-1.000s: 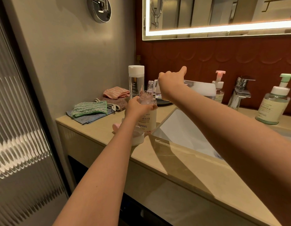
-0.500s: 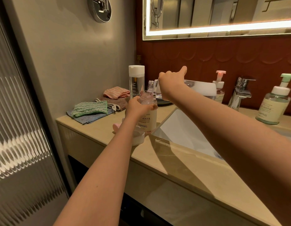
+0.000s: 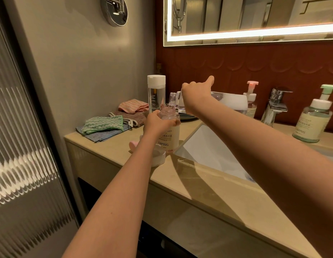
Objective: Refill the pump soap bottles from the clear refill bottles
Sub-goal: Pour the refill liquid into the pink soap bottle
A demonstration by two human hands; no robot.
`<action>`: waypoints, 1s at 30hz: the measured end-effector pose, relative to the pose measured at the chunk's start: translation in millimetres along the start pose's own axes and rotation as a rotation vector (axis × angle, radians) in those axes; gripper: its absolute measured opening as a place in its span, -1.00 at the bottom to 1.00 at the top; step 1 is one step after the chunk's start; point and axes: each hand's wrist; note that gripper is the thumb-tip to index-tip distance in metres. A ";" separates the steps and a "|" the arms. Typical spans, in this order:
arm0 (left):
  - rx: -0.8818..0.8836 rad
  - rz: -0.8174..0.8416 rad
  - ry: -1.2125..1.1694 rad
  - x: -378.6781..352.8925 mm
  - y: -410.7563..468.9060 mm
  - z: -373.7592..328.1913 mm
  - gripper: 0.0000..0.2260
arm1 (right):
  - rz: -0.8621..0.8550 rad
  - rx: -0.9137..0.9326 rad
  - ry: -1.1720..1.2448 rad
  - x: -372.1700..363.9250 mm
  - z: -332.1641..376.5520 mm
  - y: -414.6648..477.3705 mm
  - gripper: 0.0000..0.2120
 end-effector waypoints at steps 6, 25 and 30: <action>0.001 -0.001 0.000 -0.1 -0.7 -0.4 -0.39 | 0.017 0.004 0.002 -0.1 -0.3 0.7 -0.68; -0.012 -0.003 0.020 0.6 -0.9 0.1 -0.43 | 0.029 0.007 -0.014 0.4 0.2 0.7 -0.62; -0.007 -0.004 0.017 0.5 -1.8 -0.2 -0.44 | 0.027 -0.001 -0.012 0.4 1.2 0.9 -0.62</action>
Point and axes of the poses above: each hand's wrist, its own y-axis towards the middle knuckle, its own x-axis out of the back of the hand, z = x × y, and after that the axes turned 9 degrees about -y, right-handed
